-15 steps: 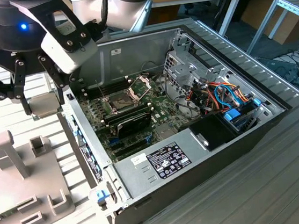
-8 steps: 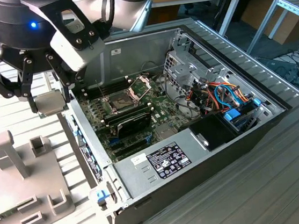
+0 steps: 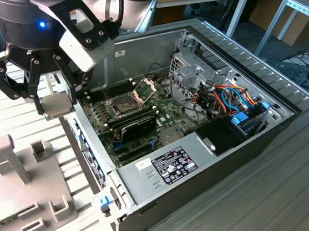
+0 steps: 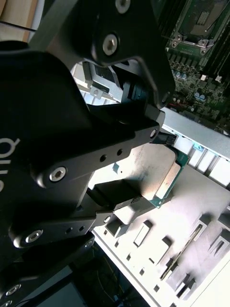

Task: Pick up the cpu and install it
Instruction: 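Pick up the cpu and move it towards the insertion slot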

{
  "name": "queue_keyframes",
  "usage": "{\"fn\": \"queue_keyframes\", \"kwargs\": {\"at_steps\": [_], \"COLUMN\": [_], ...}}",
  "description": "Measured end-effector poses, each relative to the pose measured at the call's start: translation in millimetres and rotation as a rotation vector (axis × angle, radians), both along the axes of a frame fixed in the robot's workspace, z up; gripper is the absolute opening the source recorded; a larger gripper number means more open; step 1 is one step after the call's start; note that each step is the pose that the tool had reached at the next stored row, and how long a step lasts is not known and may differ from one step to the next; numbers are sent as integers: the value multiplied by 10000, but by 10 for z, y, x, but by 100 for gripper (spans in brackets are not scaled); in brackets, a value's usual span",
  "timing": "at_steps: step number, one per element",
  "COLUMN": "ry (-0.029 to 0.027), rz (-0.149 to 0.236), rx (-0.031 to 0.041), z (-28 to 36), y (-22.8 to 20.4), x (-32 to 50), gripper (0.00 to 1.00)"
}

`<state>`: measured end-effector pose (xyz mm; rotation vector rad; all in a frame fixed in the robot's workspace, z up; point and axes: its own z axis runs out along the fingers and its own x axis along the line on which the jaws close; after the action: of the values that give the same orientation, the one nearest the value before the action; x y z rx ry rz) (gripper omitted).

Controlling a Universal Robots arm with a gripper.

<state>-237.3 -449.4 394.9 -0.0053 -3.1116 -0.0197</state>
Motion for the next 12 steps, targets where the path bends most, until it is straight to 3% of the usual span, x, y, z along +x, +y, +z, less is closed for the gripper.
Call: {"fn": "queue_keyframes", "kwargs": {"at_steps": [12], "ry": [0], "rz": [2], "rx": [0], "z": [0], "y": [0], "x": [66], "gripper": [55]}}
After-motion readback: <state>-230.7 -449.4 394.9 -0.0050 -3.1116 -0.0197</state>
